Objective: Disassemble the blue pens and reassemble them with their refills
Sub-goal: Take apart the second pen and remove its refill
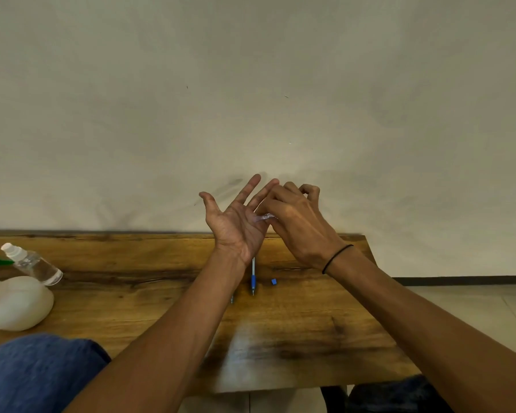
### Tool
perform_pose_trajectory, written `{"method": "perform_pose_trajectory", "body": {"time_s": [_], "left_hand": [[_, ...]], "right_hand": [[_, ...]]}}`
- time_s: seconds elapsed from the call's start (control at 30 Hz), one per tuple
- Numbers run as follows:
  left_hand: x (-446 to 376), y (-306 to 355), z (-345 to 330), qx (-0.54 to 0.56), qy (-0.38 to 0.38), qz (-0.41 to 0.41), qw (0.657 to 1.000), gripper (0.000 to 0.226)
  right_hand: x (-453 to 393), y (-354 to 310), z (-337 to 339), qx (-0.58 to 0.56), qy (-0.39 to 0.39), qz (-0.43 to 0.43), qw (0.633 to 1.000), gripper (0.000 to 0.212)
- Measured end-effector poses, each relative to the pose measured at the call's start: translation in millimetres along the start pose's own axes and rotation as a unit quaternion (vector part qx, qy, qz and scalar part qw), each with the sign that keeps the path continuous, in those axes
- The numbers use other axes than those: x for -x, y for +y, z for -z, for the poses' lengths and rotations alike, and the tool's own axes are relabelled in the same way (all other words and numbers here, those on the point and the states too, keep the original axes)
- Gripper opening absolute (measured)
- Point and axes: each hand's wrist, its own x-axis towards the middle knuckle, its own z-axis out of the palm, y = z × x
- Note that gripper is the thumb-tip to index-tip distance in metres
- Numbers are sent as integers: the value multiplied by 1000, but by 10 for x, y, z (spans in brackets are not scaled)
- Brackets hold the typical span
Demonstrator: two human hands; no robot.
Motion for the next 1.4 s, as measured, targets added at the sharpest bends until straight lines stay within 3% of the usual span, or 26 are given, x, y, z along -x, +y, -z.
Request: {"method": "perform_pose_trajectory", "body": {"time_s": [0.1, 0.23, 0.33, 0.47, 0.73, 1.4], "left_hand": [[9, 10, -24, 5, 4, 5, 1000, 115], [9, 18, -34, 11, 1, 9, 1000, 115], [4, 15, -29, 5, 8, 8, 1000, 115], [12, 29, -49, 19, -9, 12, 1000, 115], [-20, 35, -20, -6, -1, -1, 1000, 115], [59, 93, -24, 23, -23, -10, 999, 111]], "right_hand": [[2, 8, -3, -19, 9, -9, 1000, 42], [6, 20, -6, -7, 1, 6, 1000, 32], [5, 8, -3, -14, 10, -5, 1000, 42], [8, 17, 4, -12, 2, 1, 1000, 27], [20, 21, 9, -10, -19, -12, 1000, 25], [17, 141, -17, -133, 43, -69, 988, 13]]}}
